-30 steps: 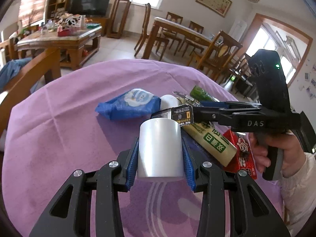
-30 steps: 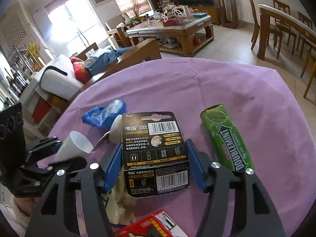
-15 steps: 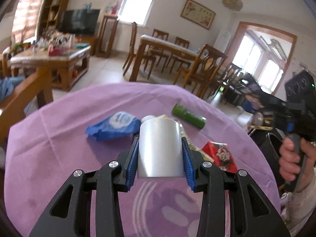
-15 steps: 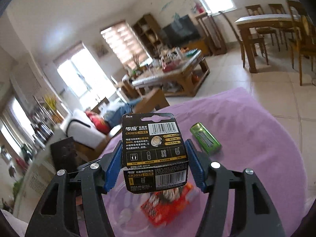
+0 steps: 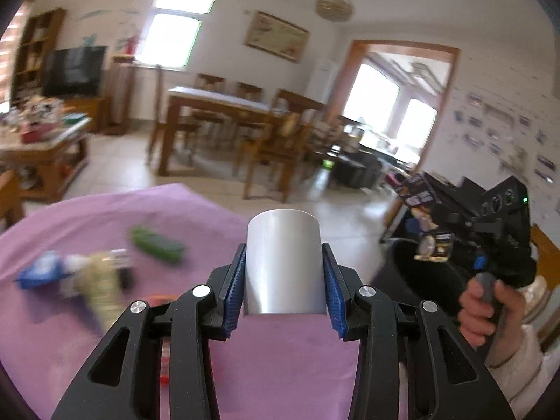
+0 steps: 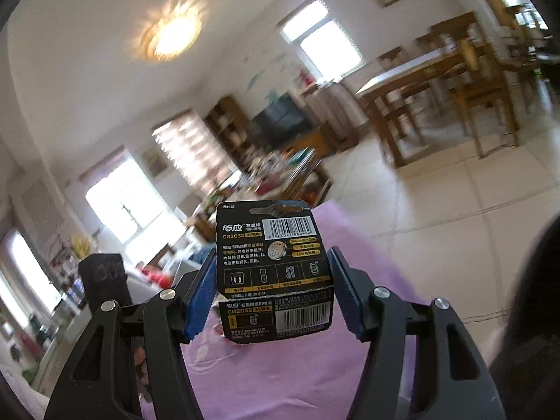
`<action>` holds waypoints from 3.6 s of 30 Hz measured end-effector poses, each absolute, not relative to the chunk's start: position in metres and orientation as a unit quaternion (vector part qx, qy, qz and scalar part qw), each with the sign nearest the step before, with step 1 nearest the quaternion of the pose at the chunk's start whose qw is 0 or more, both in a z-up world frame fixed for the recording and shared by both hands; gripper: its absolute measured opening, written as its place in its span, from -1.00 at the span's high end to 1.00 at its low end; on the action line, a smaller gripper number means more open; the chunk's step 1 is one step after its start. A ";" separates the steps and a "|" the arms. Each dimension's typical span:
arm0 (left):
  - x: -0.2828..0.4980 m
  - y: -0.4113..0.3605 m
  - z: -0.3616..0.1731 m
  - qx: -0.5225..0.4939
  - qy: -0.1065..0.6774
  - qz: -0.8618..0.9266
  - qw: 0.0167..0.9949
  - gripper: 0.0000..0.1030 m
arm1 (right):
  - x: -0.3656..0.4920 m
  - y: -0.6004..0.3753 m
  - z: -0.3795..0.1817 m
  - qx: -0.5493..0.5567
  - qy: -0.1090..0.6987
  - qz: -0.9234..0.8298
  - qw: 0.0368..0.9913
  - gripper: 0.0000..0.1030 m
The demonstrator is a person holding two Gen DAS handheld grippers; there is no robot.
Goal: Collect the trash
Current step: 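Carry the cylinder and battery card over the black bin and open both tools, then move both open tools back from the bin to the table, then grasp the blue wrapper with the left tool while the right tool grasps the green gum pack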
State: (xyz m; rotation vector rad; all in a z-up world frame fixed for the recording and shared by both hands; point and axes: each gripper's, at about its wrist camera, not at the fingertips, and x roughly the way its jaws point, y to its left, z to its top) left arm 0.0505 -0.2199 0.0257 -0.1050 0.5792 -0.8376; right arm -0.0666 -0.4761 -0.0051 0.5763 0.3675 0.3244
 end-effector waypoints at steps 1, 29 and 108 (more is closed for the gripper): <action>0.044 -0.239 0.027 -0.047 0.279 -0.413 0.866 0.22 | -0.077 -0.489 -0.006 0.286 0.167 0.144 0.933 -0.17; -0.068 -0.594 -0.081 0.049 0.350 -0.565 0.745 0.22 | -0.212 -0.664 -0.075 0.362 0.085 -0.070 0.926 -0.17; 0.202 -0.023 -0.072 -0.294 0.415 -0.175 0.843 0.84 | 0.178 -0.265 -0.080 -0.058 0.427 0.192 0.882 0.11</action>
